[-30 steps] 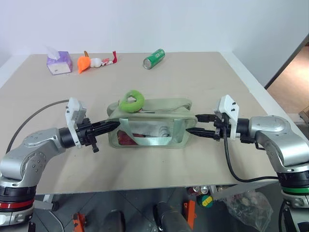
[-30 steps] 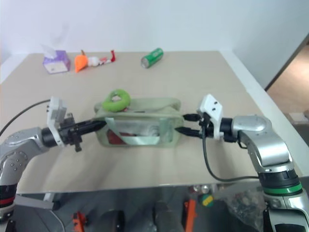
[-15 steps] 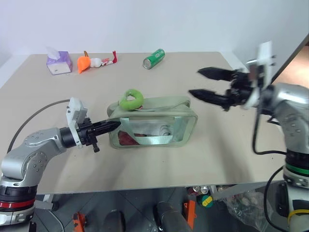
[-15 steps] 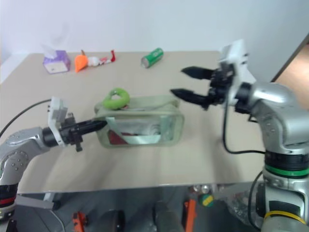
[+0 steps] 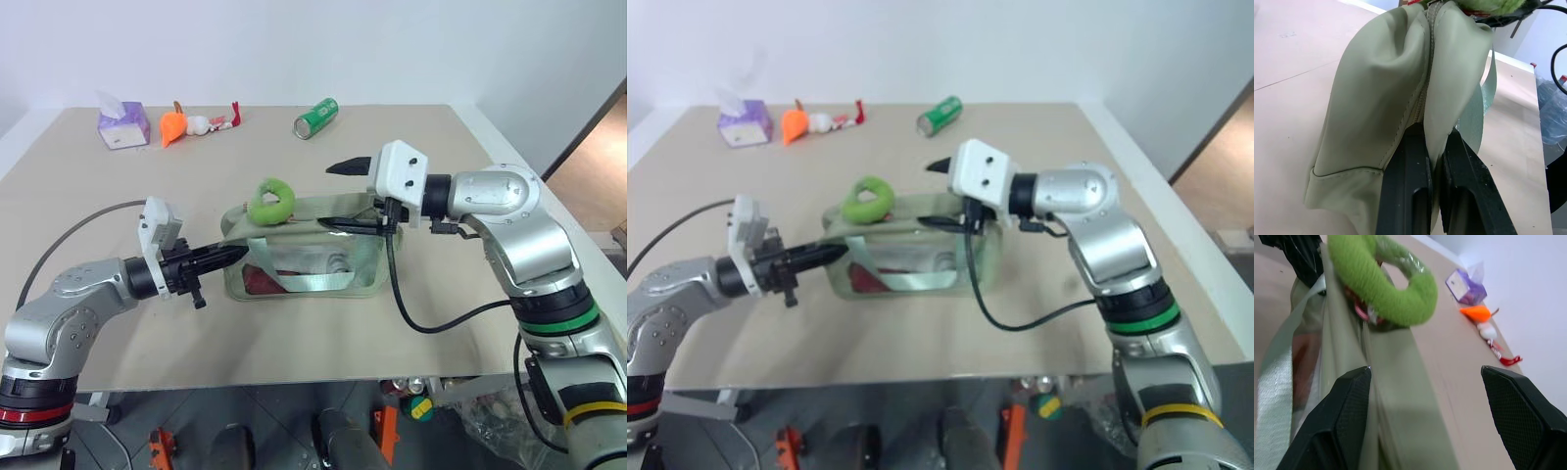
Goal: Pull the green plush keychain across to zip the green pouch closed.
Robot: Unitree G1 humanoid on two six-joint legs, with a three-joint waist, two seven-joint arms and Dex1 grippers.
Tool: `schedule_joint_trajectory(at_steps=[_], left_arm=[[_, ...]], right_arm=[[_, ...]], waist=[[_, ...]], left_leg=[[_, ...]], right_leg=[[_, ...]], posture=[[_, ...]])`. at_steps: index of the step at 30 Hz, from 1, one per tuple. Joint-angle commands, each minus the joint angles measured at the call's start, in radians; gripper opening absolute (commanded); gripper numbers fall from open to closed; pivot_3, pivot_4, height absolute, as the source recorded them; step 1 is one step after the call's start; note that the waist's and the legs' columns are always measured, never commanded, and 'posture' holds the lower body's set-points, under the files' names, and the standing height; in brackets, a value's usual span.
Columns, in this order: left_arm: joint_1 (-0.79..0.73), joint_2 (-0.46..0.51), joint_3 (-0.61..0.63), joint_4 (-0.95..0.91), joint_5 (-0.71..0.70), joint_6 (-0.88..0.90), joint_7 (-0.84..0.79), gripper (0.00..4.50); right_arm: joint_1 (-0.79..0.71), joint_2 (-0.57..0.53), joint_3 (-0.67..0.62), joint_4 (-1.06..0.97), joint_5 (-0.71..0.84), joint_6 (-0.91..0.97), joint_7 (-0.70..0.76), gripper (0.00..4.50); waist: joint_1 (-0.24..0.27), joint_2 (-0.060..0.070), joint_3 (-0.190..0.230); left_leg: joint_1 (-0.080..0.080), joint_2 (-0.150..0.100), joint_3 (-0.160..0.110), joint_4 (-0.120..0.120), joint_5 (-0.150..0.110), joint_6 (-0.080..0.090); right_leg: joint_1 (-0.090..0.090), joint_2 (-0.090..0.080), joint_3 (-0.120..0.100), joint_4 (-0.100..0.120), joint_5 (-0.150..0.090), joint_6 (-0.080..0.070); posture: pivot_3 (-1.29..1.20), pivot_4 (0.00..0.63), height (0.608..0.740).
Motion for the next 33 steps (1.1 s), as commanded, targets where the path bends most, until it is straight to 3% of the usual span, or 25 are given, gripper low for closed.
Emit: schedule_joint_trajectory(at_steps=[1,8,19,33], left_arm=[[-0.015,0.009,0.013,-0.03,-0.013,0.0,0.0,0.0],[-0.017,0.009,0.013,-0.024,-0.005,-0.004,0.001,0.0],[-0.027,0.004,0.013,-0.016,0.002,-0.014,0.003,0.0],[-0.017,-0.004,0.014,-0.02,0.001,-0.016,0.005,0.0]], right_arm=[[-0.046,0.027,0.012,0.009,-0.027,-0.045,0.016,3.7],[-0.102,0.07,-0.048,-0.019,0.074,0.029,0.053,3.7],[-0.073,0.066,-0.013,-0.051,0.039,0.021,0.086,3.7],[-0.09,0.159,0.015,-0.064,0.036,0.047,0.063,3.7]], waist=[[0.001,0.0,0.0],[0.006,0.0,0.0],[0.006,0.0,0.0],[0.006,0.0,0.0]], left_leg=[[0.0,0.0,0.0,0.0,0.0,0.0],[-0.001,0.0,-0.001,0.0,0.0,0.0],[-0.001,0.0,-0.001,0.0,0.0,0.0],[-0.001,0.0,-0.002,0.0,0.0,0.0]], right_leg=[[0.0,0.0,0.0,0.0,0.0,0.0],[0.0,0.0,-0.001,0.0,0.0,0.0],[0.0,0.0,-0.002,0.0,-0.001,-0.001],[0.0,0.0,-0.002,0.0,-0.001,-0.001]], posture=[[0.0,0.15,0.74],[0.0,0.15,0.74],[0.0,0.15,0.74],[0.0,0.15,0.74]])
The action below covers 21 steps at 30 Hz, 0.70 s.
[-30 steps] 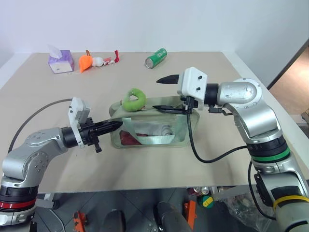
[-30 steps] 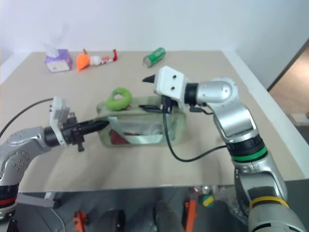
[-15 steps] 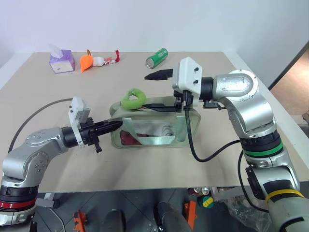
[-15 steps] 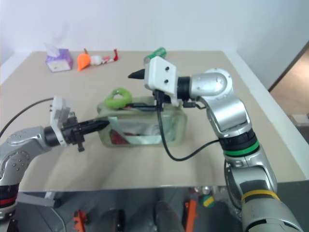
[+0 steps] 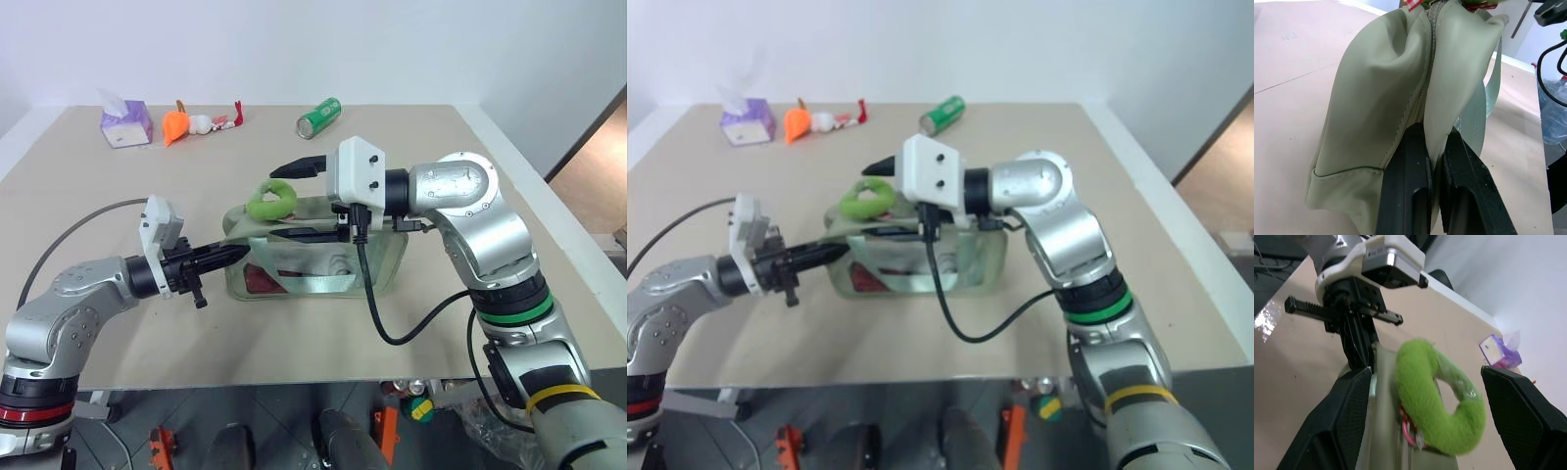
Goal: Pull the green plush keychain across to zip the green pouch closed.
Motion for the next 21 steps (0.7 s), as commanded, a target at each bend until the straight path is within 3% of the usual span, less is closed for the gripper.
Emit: schedule_joint_trajectory(at_steps=[1,5,6,15,21], left_arm=[[-0.01,-0.002,0.016,-0.018,-0.004,-0.016,0.005,0.0],[-0.008,-0.005,0.015,-0.02,-0.004,-0.017,0.008,0.0],[-0.007,-0.006,0.015,-0.021,-0.004,-0.018,0.008,0.0],[-0.01,-0.008,0.02,-0.019,-0.005,-0.024,0.013,0.0],[-0.005,-0.007,0.024,-0.02,-0.005,-0.03,0.017,0.0]], right_arm=[[-0.029,0.011,-0.015,-0.004,0.0,-0.002,-0.011,3.7],[-0.036,0.033,-0.007,0.025,-0.017,-0.014,-0.028,3.7],[-0.037,0.038,-0.007,0.029,-0.019,-0.014,-0.031,3.17],[-0.028,0.039,0.003,0.045,-0.045,-0.042,-0.014,0.13],[-0.017,0.028,-0.001,0.038,-0.041,-0.048,0.015,0.03]], waist=[[0.0,0.0,0.0],[0.0,0.0,0.0],[0.0,0.0,0.0],[0.0,0.0,0.0],[0.0,0.0,0.0]], left_leg=[[0.0,0.0,0.0,0.0,0.0,0.0],[0.0,0.0,0.0,0.0,0.0,0.0],[0.0,0.0,0.0,0.0,0.0,0.0],[0.0,0.0,-0.001,0.0,0.0,0.0],[0.0,0.0,-0.001,0.0,0.0,0.0]], right_leg=[[0.0,0.0,0.0,0.0,0.0,0.0],[0.0,0.0,0.0,0.0,0.0,0.0],[0.0,0.0,0.0,0.0,0.0,0.0],[0.0,0.0,-0.001,0.0,0.0,0.0],[0.0,0.0,-0.001,0.0,0.0,0.0]], posture=[[0.0,0.15,0.74],[0.0,0.15,0.74],[0.0,0.15,0.74],[0.0,0.15,0.74],[0.0,0.15,0.74]])
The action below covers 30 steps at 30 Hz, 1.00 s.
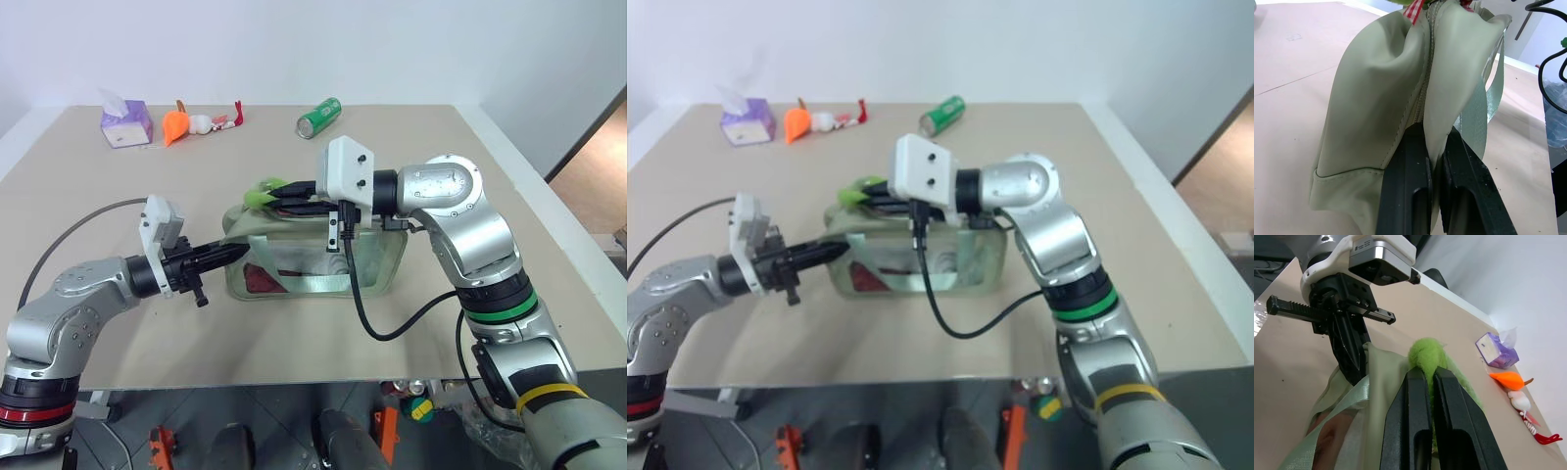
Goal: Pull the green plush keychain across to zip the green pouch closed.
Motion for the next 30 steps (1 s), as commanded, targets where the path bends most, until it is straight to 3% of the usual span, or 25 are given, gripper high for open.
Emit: schedule_joint_trajectory(at_steps=[1,11,18,25,30], left_arm=[[-0.005,-0.003,0.023,-0.019,-0.004,-0.025,0.001,0.0],[0.0,-0.014,0.015,-0.015,0.005,-0.033,0.0,0.0],[-0.007,-0.017,0.005,0.0,0.015,-0.037,-0.011,0.0],[-0.024,-0.02,-0.008,0.022,0.025,-0.045,-0.03,0.0],[-0.031,-0.023,-0.017,0.033,0.03,-0.049,-0.041,0.0]], right_arm=[[-0.011,-0.012,-0.007,-0.019,0.005,-0.016,0.017,0.03],[-0.011,-0.116,-0.086,0.028,-0.034,-0.038,-0.009,0.03],[0.044,-0.377,-0.144,0.046,-0.118,-0.131,0.025,0.03],[0.087,-0.511,-0.178,0.038,-0.146,-0.162,0.03,0.03],[0.109,-0.655,-0.172,0.144,-0.286,-0.254,0.006,0.03]], waist=[[0.0,0.0,0.0],[0.003,0.0,0.0],[0.006,0.0,0.0],[0.005,0.002,0.001],[0.006,0.002,0.002]], left_leg=[[0.0,0.0,0.0,0.0,0.0,0.0],[0.0,0.0,0.0,0.0,0.0,0.0],[0.0,-0.001,0.0,0.0,0.0,0.0],[0.001,-0.001,0.001,-0.001,0.0,0.0],[0.001,-0.002,0.002,0.0,0.0,0.0]], right_leg=[[0.0,0.0,0.0,0.0,0.0,0.0],[0.0,0.0,0.0,0.0,0.0,0.0],[0.0,-0.001,0.0,-0.001,-0.001,0.0],[0.0,-0.001,0.001,0.0,-0.001,0.0],[0.0,-0.002,0.001,-0.001,-0.001,0.001]], posture=[[0.0,0.15,0.74],[0.0,0.15,0.74],[0.0,0.15,0.74],[0.0,0.15,0.74],[0.0,0.15,0.74]])
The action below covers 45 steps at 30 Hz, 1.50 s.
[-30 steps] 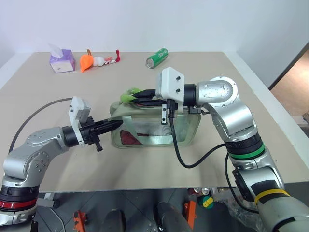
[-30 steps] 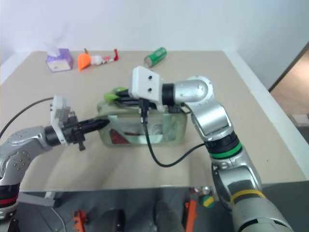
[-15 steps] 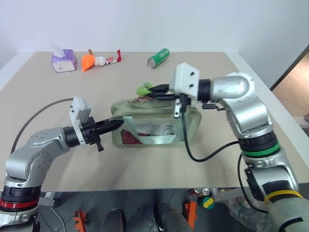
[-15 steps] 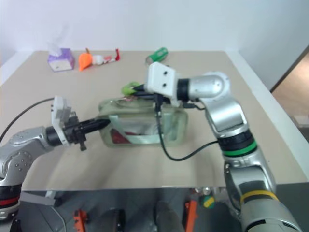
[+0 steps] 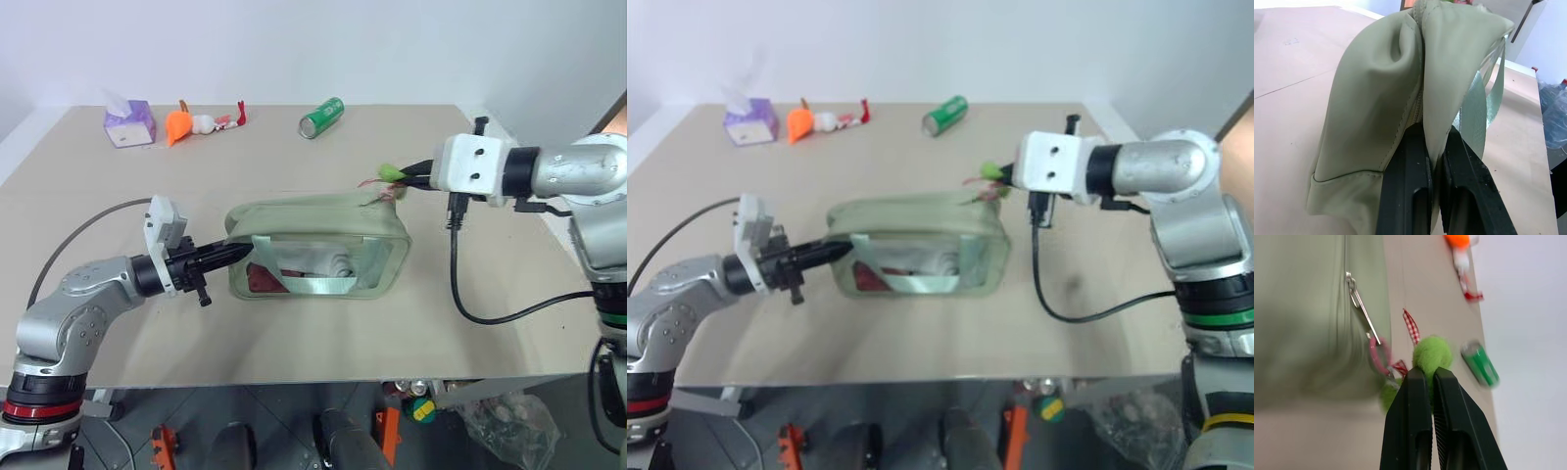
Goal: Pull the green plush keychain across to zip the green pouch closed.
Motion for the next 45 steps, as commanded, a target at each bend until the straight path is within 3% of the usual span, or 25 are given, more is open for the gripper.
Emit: schedule_joint_trajectory(at_steps=[1,5,8,13,17,22,26,27,29,33,36,38,45], left_arm=[[-0.018,0.001,-0.002,0.008,0.012,-0.023,-0.012,0.0],[-0.021,0.001,-0.006,0.019,0.015,-0.029,-0.02,0.0],[-0.024,0.002,-0.006,0.026,0.013,-0.034,-0.023,0.0],[-0.031,-0.004,-0.011,0.033,0.012,-0.034,-0.02,0.0],[-0.03,-0.002,-0.01,0.03,0.008,-0.029,-0.02,0.0],[-0.032,0.003,-0.005,0.027,0.003,-0.023,-0.015,0.0],[-0.034,-0.002,0.014,0.03,-0.023,0.029,0.032,0.0],[-0.035,-0.003,0.019,0.033,-0.024,0.036,0.045,0.0],[-0.032,-0.004,0.027,0.036,-0.015,0.02,0.053,0.78],[-0.039,-0.011,0.061,0.03,-0.041,0.031,0.074,2.11],[-0.034,0.007,0.077,0.01,-0.054,0.038,0.076,3.07],[-0.012,0.025,0.083,-0.018,-0.061,0.043,0.065,3.56],[0.127,0.102,0.212,-0.108,-0.171,0.111,0.05,3.56]], right_arm=[[0.012,-0.129,-0.041,0.097,-0.134,-0.087,-0.032,0.03],[0.102,-0.238,-0.036,0.111,-0.199,-0.15,-0.008,0.03],[0.2,-0.227,-0.029,0.034,-0.18,-0.141,-0.004,0.03],[0.401,-0.034,0.101,-0.147,-0.208,-0.085,-0.05,0.03],[0.378,0.087,0.16,-0.088,-0.303,-0.102,-0.123,0.03],[0.342,0.129,0.173,-0.034,-0.341,-0.149,-0.124,0.03],[0.303,0.16,0.103,-0.026,-0.246,-0.093,-0.098,0.03],[0.286,0.184,0.061,-0.036,-0.178,-0.021,-0.086,0.33],[0.259,0.229,-0.04,-0.07,-0.001,0.127,-0.044,0.9],[0.256,0.207,-0.14,-0.057,0.094,0.218,-0.031,2.3],[0.292,0.198,-0.252,-0.064,0.261,0.358,0.017,3.29],[0.317,0.183,-0.307,-0.059,0.339,0.429,0.042,3.32],[0.432,0.106,-0.444,-0.047,0.479,0.497,0.081,3.32]], waist=[[0.001,0.0,0.0],[0.001,0.001,0.001],[0.001,0.001,0.001],[-0.004,0.0,0.0],[-0.006,0.001,0.002],[-0.01,0.0,0.002],[-0.011,0.0,0.002],[-0.012,-0.001,0.002],[-0.015,-0.001,0.002],[-0.009,-0.001,0.003],[-0.003,-0.002,0.003],[-0.003,-0.002,0.003],[-0.007,-0.001,0.003]], left_leg=[[0.0,0.0,0.001,0.0,0.0,0.0],[0.0,-0.001,0.002,-0.001,0.0,0.0],[0.0,-0.001,0.002,-0.001,0.0,0.0],[0.004,0.001,0.002,-0.001,0.0,0.001],[0.006,0.0,0.002,0.0,0.001,-0.001],[0.009,0.001,0.003,0.001,0.003,-0.003],[0.01,0.001,0.003,0.0,0.003,-0.004],[0.01,0.001,0.003,0.0,0.003,-0.003],[0.009,0.001,0.003,0.0,0.003,-0.003],[0.008,0.001,0.001,-0.001,0.002,-0.003],[0.007,0.001,0.001,-0.001,0.002,-0.003],[0.005,0.001,0.001,0.0,0.001,-0.002],[0.004,0.001,0.001,-0.001,-0.001,0.001]], right_leg=[[0.0,-0.001,0.0,0.0,0.0,0.0],[0.0,-0.001,0.002,-0.001,-0.001,0.001],[0.0,-0.001,0.001,-0.001,-0.002,0.001],[0.001,0.001,0.002,0.0,-0.001,0.0],[0.001,0.002,0.003,0.005,0.0,0.0],[0.003,0.002,0.003,0.005,0.0,-0.005],[0.004,0.002,0.004,0.005,0.0,-0.005],[0.004,0.003,0.004,0.005,0.0,-0.005],[0.003,0.003,0.004,0.005,0.002,-0.001],[0.004,0.003,0.003,0.005,0.002,-0.001],[0.003,0.002,0.003,0.005,0.001,0.0],[0.002,0.002,0.003,0.004,0.0,0.0],[0.001,0.003,0.002,0.005,-0.002,-0.001]], posture=[[0.0,0.15,0.74],[0.0,0.15,0.74],[0.0,0.15,0.74],[0.0,0.15,0.74],[0.0,0.15,0.74],[0.0,0.15,0.74],[0.0,0.15,0.74],[0.0,0.15,0.74],[0.0,0.15,0.74],[0.0,0.15,0.74],[0.0,0.15,0.74],[0.0,0.15,0.74],[0.0,0.15,0.74]])
